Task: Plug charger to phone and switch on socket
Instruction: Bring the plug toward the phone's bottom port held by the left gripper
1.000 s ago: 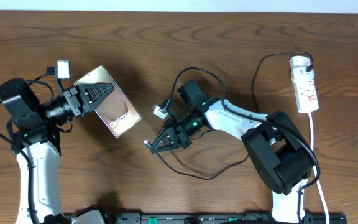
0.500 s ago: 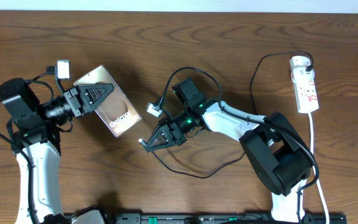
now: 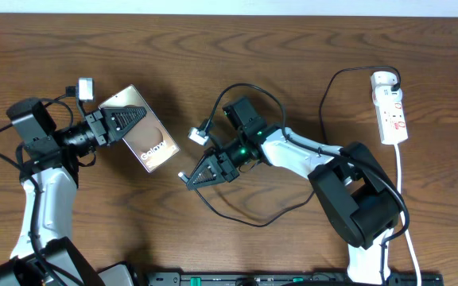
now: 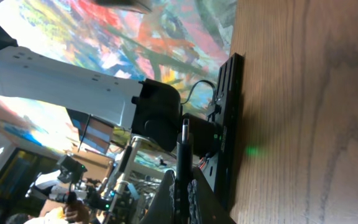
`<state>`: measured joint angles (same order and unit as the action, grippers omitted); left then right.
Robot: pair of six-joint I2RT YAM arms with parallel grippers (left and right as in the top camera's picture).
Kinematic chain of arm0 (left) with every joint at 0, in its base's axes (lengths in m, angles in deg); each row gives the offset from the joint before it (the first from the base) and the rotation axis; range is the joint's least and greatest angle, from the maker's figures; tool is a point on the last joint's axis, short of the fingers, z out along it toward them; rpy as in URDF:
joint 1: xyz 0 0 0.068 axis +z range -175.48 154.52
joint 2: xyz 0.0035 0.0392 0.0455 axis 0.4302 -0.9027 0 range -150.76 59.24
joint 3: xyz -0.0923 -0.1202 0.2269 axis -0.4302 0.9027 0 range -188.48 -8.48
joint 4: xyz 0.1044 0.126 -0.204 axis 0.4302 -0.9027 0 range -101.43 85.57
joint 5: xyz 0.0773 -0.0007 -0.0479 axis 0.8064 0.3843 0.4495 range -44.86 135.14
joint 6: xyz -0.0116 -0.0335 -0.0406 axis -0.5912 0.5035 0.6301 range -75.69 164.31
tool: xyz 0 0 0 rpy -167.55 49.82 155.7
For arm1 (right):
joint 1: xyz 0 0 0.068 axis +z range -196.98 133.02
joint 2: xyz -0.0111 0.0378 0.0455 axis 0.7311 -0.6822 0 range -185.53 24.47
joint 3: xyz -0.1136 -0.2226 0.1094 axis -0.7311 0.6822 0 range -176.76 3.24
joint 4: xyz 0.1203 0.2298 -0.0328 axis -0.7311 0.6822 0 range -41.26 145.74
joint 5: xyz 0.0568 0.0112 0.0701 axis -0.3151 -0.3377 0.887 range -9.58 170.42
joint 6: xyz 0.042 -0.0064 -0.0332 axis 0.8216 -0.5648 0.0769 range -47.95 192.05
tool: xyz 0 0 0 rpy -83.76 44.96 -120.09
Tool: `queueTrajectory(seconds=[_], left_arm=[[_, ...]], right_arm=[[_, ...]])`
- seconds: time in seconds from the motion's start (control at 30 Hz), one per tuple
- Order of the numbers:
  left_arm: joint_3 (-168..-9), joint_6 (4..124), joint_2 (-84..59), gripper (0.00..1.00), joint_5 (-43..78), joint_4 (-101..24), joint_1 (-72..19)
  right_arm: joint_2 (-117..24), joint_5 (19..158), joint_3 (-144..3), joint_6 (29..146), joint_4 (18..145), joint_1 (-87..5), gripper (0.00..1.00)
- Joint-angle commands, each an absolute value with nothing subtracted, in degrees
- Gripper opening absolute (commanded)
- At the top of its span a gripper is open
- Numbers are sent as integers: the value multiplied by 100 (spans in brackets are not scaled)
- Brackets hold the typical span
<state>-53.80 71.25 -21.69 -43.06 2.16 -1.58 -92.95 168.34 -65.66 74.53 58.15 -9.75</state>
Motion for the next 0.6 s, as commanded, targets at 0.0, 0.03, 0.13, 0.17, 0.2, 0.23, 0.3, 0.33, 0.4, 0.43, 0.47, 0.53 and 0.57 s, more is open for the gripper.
queueTrajectory(seconds=[0.0, 0.03, 0.13, 0.17, 0.2, 0.23, 0.3, 0.33, 0.4, 0.43, 0.47, 0.53, 0.57], left_arm=[[-5352, 6825, -2256, 8, -4485, 253, -143], [-5352, 6786, -2274, 7, -4483, 253, -143], [-5352, 6703, -2276, 7, -4483, 255, -143], [-5352, 6703, -2276, 7, -4483, 255, -143], [-5352, 6701, -2276, 7, -4483, 253, -143], [-5352, 6701, -2276, 7, -4483, 255, -143], [-5352, 6683, -2276, 7, -4483, 255, -143], [-5352, 6683, -2276, 8, -4483, 255, -145], [-5352, 6681, -2276, 7, -4483, 255, -145], [-5352, 6681, -2276, 7, -4483, 255, -145], [-5352, 6681, -2276, 7, -4483, 255, -145], [-5352, 6683, -2276, 8, -4485, 253, -145], [-5352, 6683, -2276, 7, -4485, 253, -145]], right_arm=[[-9302, 16996, -6614, 7515, 5764, -1029, 1], [-9302, 16996, -6614, 7547, 5729, -1029, 1], [-9302, 16996, -6614, 7779, 5498, -1029, 1], [-9302, 16996, -6614, 7936, 5336, -1029, 1], [-9302, 16996, -6614, 8063, 5192, -1029, 1], [-9302, 16996, -6614, 8190, 5050, -1029, 1], [-9302, 16994, -6614, 8481, 4726, -1029, 1], [-9302, 16996, -6614, 8625, 4577, -1029, 1], [-9302, 16994, -6614, 8865, 4311, -1029, 1], [-9302, 16994, -6614, 8955, 4199, -1029, 1], [-9302, 16996, -6614, 9062, 4092, -1027, 1], [-9302, 16994, -6614, 9182, 3961, -1019, 1], [-9302, 16994, -6614, 9202, 3926, -1014, 1]])
